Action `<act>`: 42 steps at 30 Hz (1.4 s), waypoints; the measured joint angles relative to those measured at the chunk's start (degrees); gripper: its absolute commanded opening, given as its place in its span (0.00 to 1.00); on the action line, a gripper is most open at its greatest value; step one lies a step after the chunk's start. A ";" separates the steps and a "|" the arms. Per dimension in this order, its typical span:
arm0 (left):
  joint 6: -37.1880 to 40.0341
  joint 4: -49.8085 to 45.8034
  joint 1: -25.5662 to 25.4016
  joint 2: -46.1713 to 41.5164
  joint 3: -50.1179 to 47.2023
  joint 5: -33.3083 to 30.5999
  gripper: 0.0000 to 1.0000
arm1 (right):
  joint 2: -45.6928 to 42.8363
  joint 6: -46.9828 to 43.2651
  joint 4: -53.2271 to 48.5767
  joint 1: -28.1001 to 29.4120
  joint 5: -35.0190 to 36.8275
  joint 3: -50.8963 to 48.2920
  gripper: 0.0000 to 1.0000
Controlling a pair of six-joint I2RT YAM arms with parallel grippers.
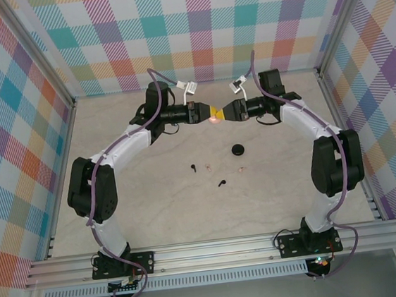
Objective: Insert wireless bluetooth earbuds into charging case
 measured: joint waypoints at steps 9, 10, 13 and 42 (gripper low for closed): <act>-0.17 0.46 -0.11 0.00 0.00 0.28 0.24 | 0.02 0.00 0.09 0.00 -0.24 0.00 0.39; -0.17 0.52 -0.11 0.00 0.00 0.26 0.24 | 0.02 0.00 0.13 0.00 -0.35 0.00 0.40; -0.42 1.40 -0.31 0.00 0.00 0.26 0.24 | 0.07 0.02 0.42 0.00 -0.94 0.00 0.41; 3.82 -3.56 -0.26 -2.40 0.00 -0.42 0.45 | -1.44 -0.68 -0.42 0.00 -1.46 -0.42 0.18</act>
